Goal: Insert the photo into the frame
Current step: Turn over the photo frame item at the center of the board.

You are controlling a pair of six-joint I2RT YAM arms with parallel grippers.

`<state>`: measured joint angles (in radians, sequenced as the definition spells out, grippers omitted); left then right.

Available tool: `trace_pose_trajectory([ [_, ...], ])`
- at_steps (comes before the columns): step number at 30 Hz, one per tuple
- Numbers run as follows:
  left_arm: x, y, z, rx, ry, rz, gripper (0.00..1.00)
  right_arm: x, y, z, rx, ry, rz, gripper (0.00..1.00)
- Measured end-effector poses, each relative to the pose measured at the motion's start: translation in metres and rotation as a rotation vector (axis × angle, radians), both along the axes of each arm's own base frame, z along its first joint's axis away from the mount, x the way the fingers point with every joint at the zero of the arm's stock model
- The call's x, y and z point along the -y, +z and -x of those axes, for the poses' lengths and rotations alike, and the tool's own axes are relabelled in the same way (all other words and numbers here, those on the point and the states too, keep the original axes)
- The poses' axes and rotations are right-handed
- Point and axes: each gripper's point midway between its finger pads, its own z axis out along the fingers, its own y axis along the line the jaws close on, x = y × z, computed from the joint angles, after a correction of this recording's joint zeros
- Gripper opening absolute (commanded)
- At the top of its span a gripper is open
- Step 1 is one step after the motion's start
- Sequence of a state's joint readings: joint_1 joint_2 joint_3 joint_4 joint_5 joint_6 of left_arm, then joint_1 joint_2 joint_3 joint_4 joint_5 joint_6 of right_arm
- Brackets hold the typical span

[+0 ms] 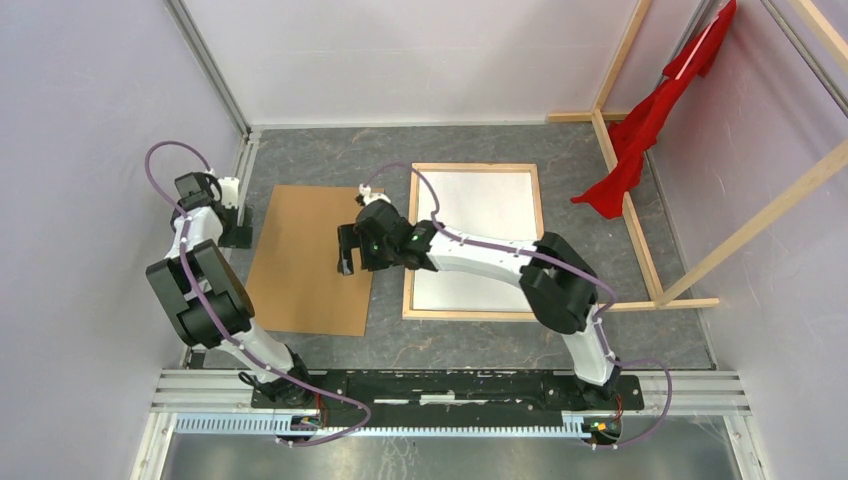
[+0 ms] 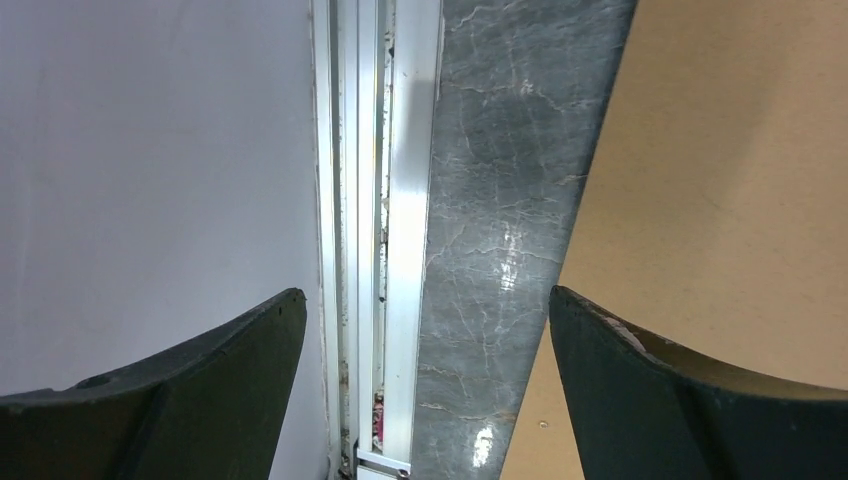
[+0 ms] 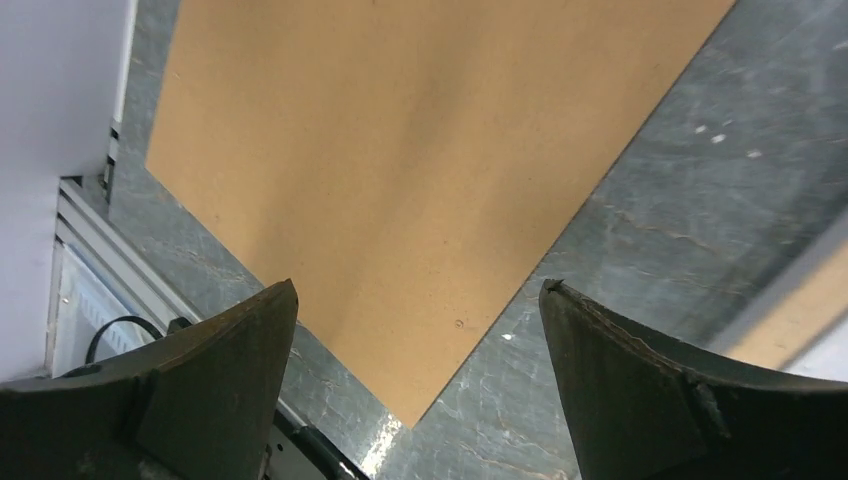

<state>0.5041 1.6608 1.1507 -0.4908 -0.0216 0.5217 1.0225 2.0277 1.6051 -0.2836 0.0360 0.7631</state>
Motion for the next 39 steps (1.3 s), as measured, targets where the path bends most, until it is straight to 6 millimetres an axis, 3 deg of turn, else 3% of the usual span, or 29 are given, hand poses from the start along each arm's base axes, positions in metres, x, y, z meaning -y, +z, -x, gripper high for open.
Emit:
trace_pose_trajectory([
  [2, -0.004, -0.006, 0.004, -0.014, 0.016, -0.02, 0.95, -0.01, -0.017, 0.006, -0.026, 0.012, 0.009, 0.98],
  [6, -0.007, -0.028, 0.01, -0.056, 0.034, -0.03, 0.92, -0.01, -0.043, 0.007, -0.063, -0.01, 0.044, 0.98],
  [11, -0.008, -0.049, 0.016, -0.086, 0.044, -0.034, 0.89, -0.006, -0.053, 0.0, -0.075, -0.054, 0.056, 0.98],
  [16, -0.011, -0.05, 0.01, -0.052, 0.045, -0.051, 0.89, -0.003, -0.06, -0.007, -0.075, -0.09, 0.064, 0.98],
  [20, -0.009, -0.052, 0.008, -0.04, 0.037, -0.046, 0.89, 0.0, -0.078, -0.012, -0.098, -0.121, 0.08, 0.98],
  [30, 0.012, -0.056, 0.002, -0.005, -0.027, 0.014, 0.81, -0.016, -0.075, -0.024, -0.117, -0.169, -0.015, 0.98],
  [39, 0.016, -0.057, 0.0, -0.011, -0.084, -0.005, 0.79, -0.017, -0.071, -0.028, -0.192, -0.208, -0.11, 0.98],
])
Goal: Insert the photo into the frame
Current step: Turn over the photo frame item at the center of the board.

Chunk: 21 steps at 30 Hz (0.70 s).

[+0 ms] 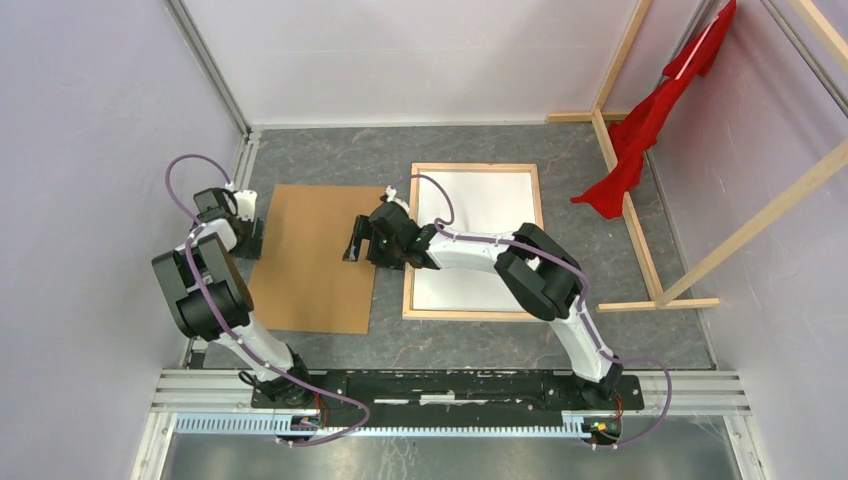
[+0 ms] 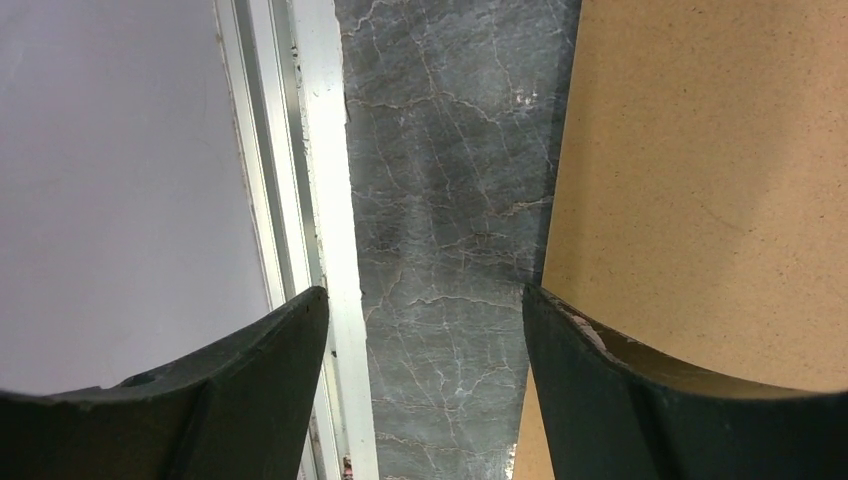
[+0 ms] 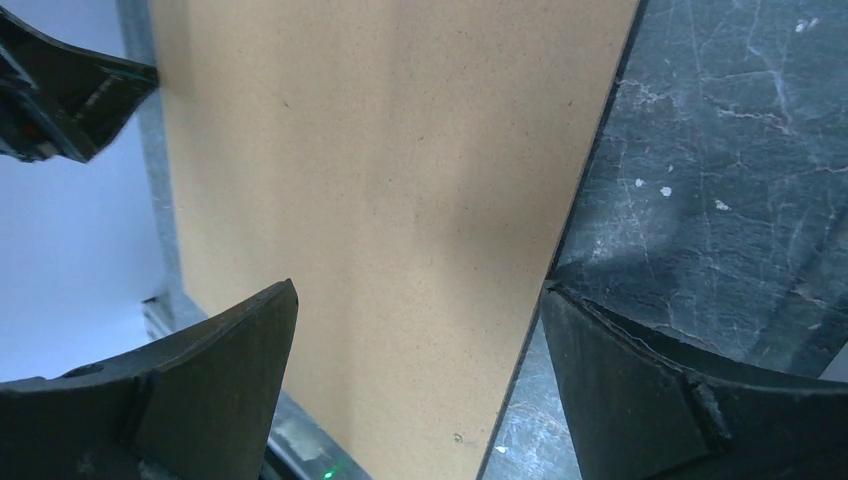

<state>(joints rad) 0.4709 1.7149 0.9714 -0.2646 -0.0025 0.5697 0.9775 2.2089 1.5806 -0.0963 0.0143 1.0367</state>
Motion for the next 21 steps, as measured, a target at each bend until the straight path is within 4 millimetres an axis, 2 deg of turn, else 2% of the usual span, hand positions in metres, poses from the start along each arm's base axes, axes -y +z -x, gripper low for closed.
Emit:
trace_pose_trajectory([
  [8, 0.002, 0.0, -0.001, -0.009, -0.032, -0.021, 0.77, 0.0, 0.011, 0.0, -0.058, -0.005, -0.16, 0.98],
  [13, -0.005, 0.002, -0.003, -0.016, -0.037, -0.078, 0.76, -0.007, 0.037, 0.003, -0.063, 0.013, -0.279, 0.97],
  [17, -0.014, 0.003, -0.002, -0.026, -0.025, -0.126, 0.76, -0.017, 0.076, 0.004, -0.036, 0.033, -0.434, 0.97],
  [21, -0.018, 0.004, -0.001, -0.033, -0.016, -0.147, 0.76, -0.031, 0.141, 0.0, 0.042, 0.076, -0.669, 0.97],
])
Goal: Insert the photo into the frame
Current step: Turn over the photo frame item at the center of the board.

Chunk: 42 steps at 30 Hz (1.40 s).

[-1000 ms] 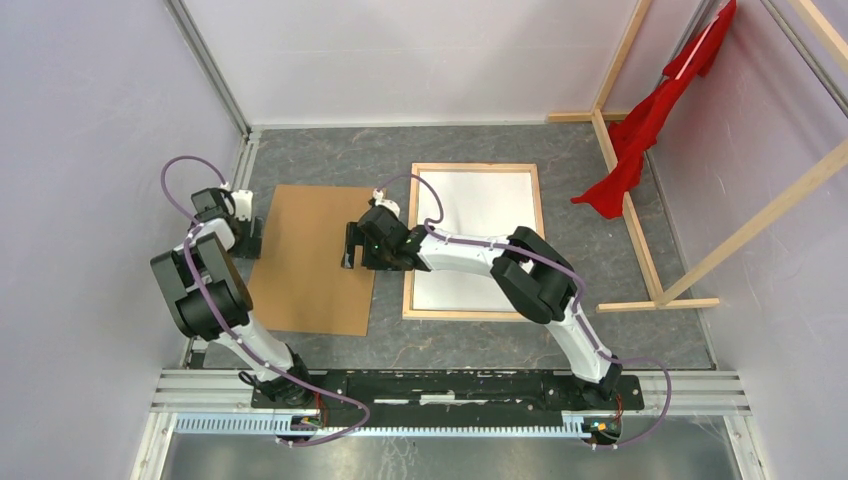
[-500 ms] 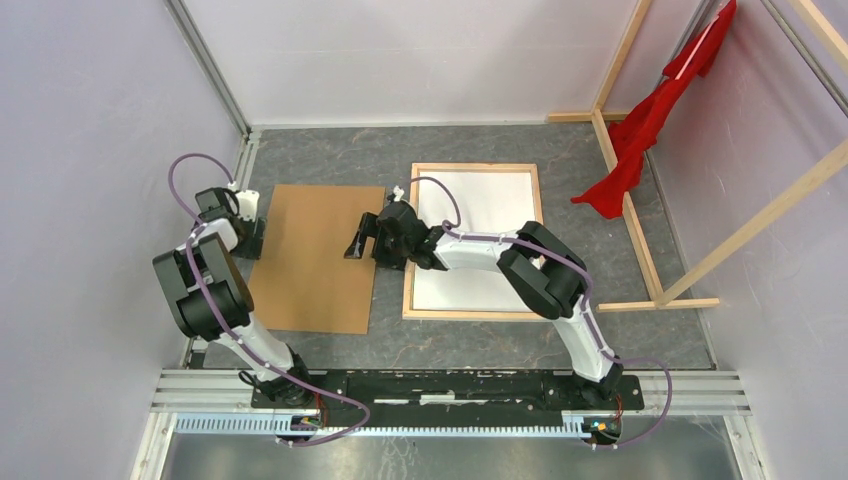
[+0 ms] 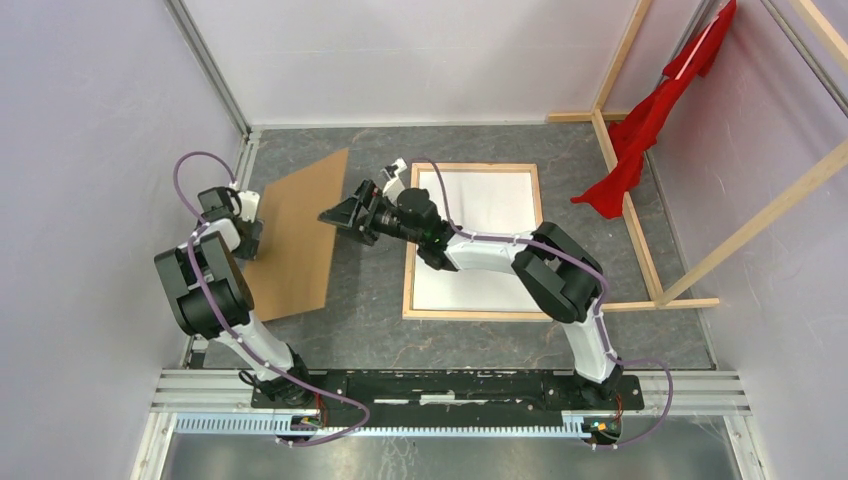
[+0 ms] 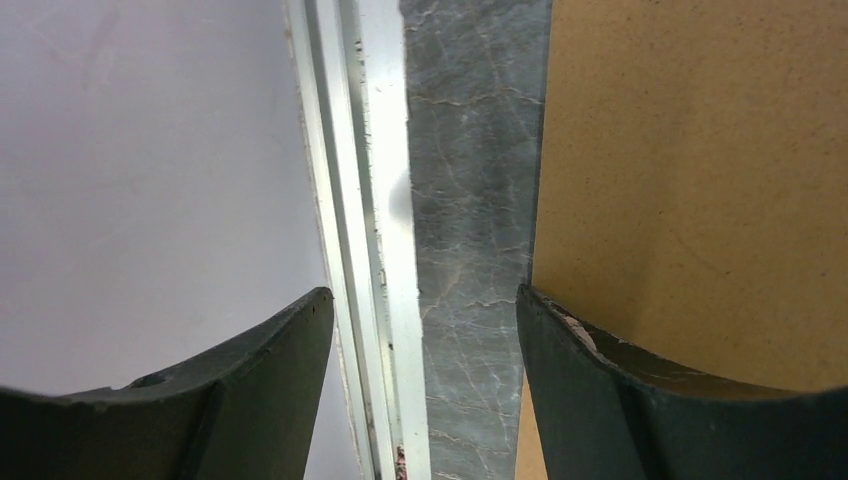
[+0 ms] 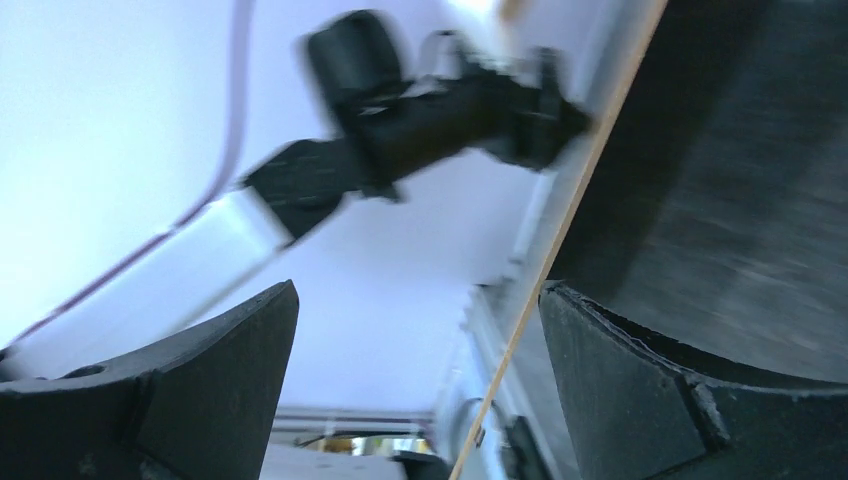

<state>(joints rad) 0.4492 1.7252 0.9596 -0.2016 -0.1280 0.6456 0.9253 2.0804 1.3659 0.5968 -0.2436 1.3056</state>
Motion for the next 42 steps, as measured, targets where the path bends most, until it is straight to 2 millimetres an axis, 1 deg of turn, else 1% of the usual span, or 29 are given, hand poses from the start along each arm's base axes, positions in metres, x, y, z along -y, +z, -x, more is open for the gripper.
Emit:
trace_pose_trajectory([
  [2, 0.006, -0.001, 0.0, -0.008, -0.015, 0.015, 0.76, -0.008, 0.038, 0.008, 0.046, 0.042, -0.13, 0.97],
  [4, 0.018, -0.001, -0.003, -0.012, -0.049, 0.042, 0.76, -0.015, 0.065, 0.022, 0.071, 0.093, -0.227, 0.96],
  [6, 0.029, -0.002, -0.005, -0.016, -0.078, 0.065, 0.76, -0.021, 0.079, 0.035, 0.08, 0.137, -0.287, 0.96],
  [8, 0.038, -0.003, -0.006, -0.018, -0.104, 0.09, 0.76, -0.027, 0.083, 0.044, 0.076, 0.177, -0.326, 0.96],
  [11, 0.044, -0.003, -0.007, -0.018, -0.121, 0.114, 0.76, -0.035, 0.069, 0.056, 0.034, 0.223, -0.332, 0.96],
  [15, 0.048, -0.004, -0.006, -0.02, -0.13, 0.133, 0.76, -0.037, 0.05, 0.056, -0.009, 0.232, -0.306, 0.96],
  [18, 0.049, -0.004, -0.006, -0.022, -0.132, 0.138, 0.76, -0.033, 0.039, 0.054, -0.014, 0.217, -0.276, 0.9],
  [21, 0.05, -0.003, -0.005, -0.026, -0.132, 0.144, 0.76, -0.023, 0.02, 0.052, -0.03, 0.171, -0.175, 0.77],
  [25, 0.054, -0.004, -0.004, -0.034, -0.135, 0.171, 0.77, -0.014, 0.009, 0.046, -0.018, 0.112, -0.057, 0.51],
  [26, 0.057, -0.004, -0.002, -0.04, -0.135, 0.182, 0.77, -0.012, 0.007, 0.043, -0.01, 0.099, -0.035, 0.43],
  [29, 0.061, -0.005, 0.0, -0.054, -0.14, 0.204, 0.78, -0.009, -0.001, 0.037, -0.008, 0.074, 0.024, 0.33],
  [31, 0.06, -0.004, 0.001, -0.057, -0.136, 0.202, 0.79, -0.007, -0.003, 0.034, -0.013, 0.068, 0.049, 0.28],
  [33, 0.058, -0.003, 0.001, -0.061, -0.129, 0.192, 0.8, -0.004, -0.008, 0.029, -0.023, 0.062, 0.086, 0.19],
  [36, 0.057, 0.0, 0.002, -0.071, -0.126, 0.194, 0.89, 0.004, -0.014, 0.02, -0.016, 0.047, 0.138, 0.02],
  [37, 0.058, 0.001, 0.003, -0.075, -0.126, 0.198, 0.92, 0.008, -0.014, 0.014, -0.006, 0.034, 0.155, 0.0],
  [38, 0.058, 0.003, 0.003, -0.077, -0.127, 0.203, 0.98, 0.011, -0.016, 0.009, 0.002, 0.025, 0.17, 0.0],
  [41, 0.066, 0.007, 0.005, -0.087, -0.135, 0.242, 1.0, 0.024, -0.017, -0.007, 0.043, -0.006, 0.23, 0.0],
  [42, 0.073, 0.009, 0.007, -0.099, -0.143, 0.276, 1.0, 0.029, -0.017, -0.013, 0.063, -0.012, 0.248, 0.0],
])
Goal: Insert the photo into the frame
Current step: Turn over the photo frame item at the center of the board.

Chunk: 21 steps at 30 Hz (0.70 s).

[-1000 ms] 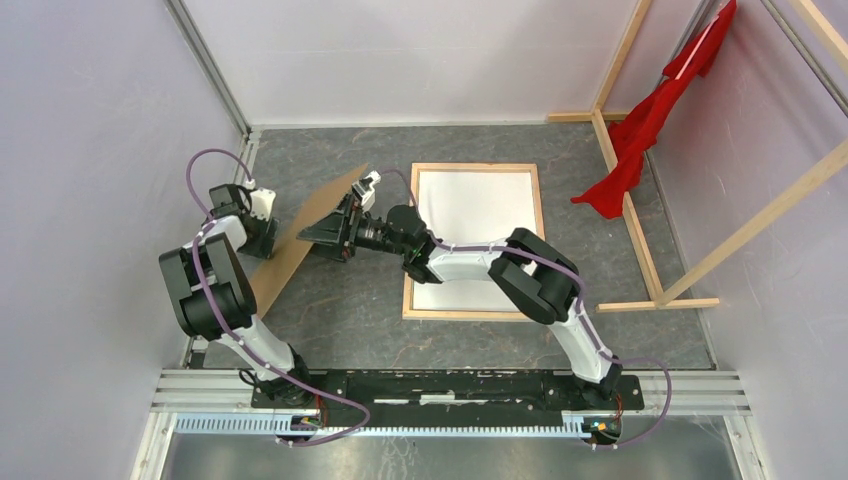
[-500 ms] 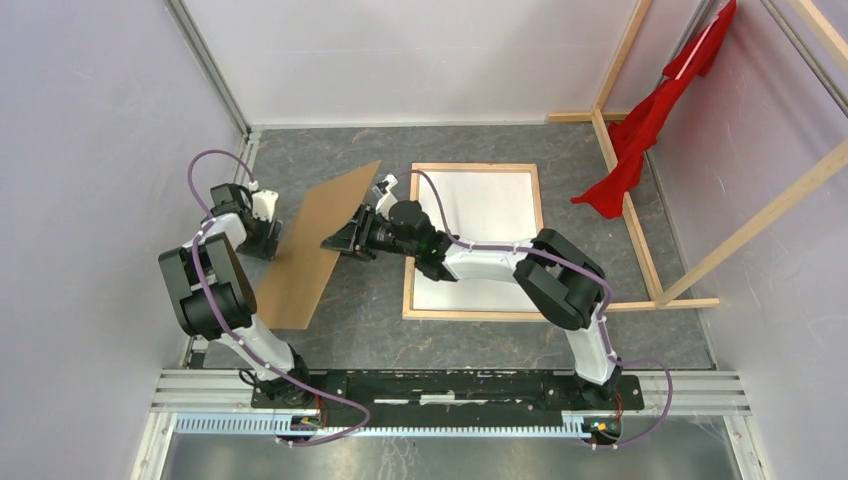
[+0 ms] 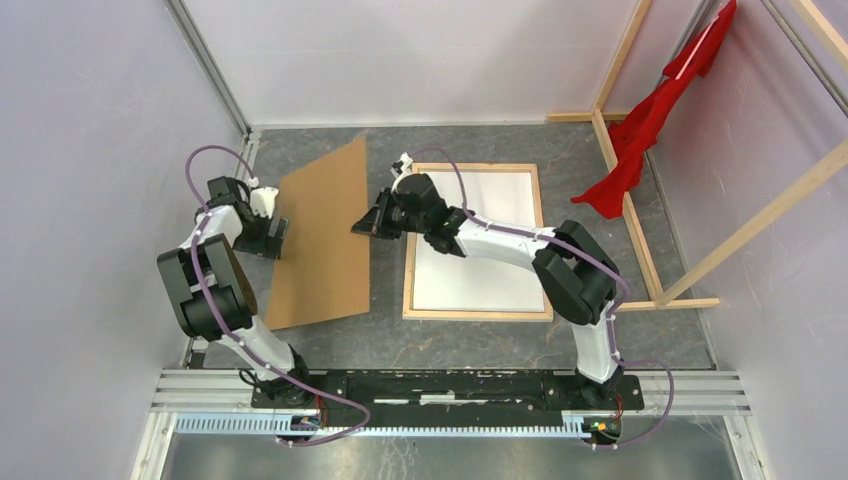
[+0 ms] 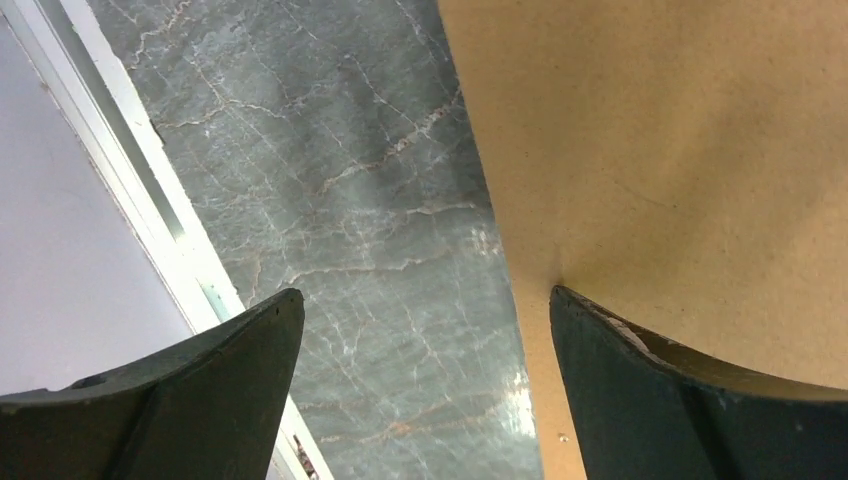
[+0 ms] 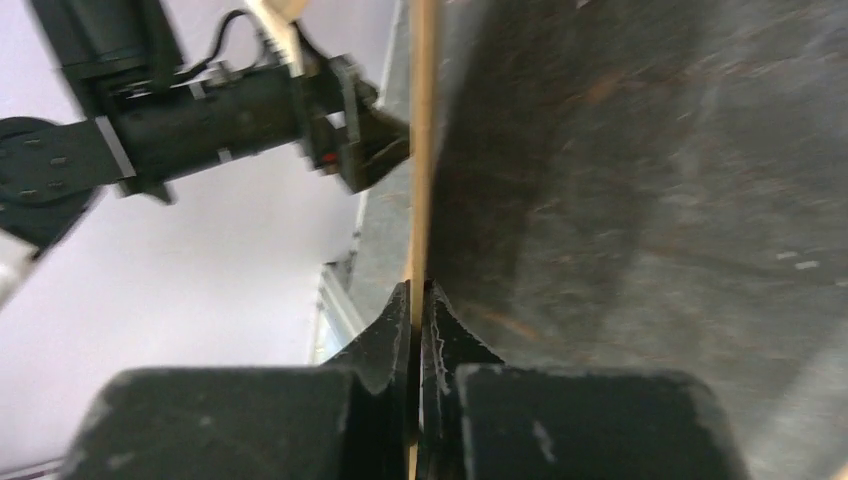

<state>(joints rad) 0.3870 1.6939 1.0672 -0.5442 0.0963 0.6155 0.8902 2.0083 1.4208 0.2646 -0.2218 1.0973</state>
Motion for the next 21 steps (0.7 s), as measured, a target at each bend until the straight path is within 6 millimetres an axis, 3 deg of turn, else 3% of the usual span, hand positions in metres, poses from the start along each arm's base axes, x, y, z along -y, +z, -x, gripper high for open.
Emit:
trace_pose_trajectory([
  [5, 0.016, 0.024, -0.006, 0.015, -0.035, 0.081, 1.0, 0.026, 0.002, -0.025, 0.041, -0.014, 0.067, 0.0],
  [7, 0.026, 0.034, -0.007, 0.018, -0.056, 0.127, 1.0, 0.031, 0.02, -0.035, 0.114, 0.0, 0.079, 0.0],
  [12, 0.047, 0.069, -0.012, 0.046, -0.104, 0.232, 1.0, 0.038, 0.092, -0.049, 0.391, 0.032, 0.103, 0.0],
  [17, 0.06, 0.14, -0.034, 0.157, -0.161, 0.293, 1.0, 0.049, 0.157, -0.053, 0.609, 0.017, 0.112, 0.0],
  [21, 0.071, 0.211, -0.047, 0.314, -0.232, 0.302, 1.0, 0.058, 0.176, -0.055, 0.704, -0.007, 0.138, 0.0],
])
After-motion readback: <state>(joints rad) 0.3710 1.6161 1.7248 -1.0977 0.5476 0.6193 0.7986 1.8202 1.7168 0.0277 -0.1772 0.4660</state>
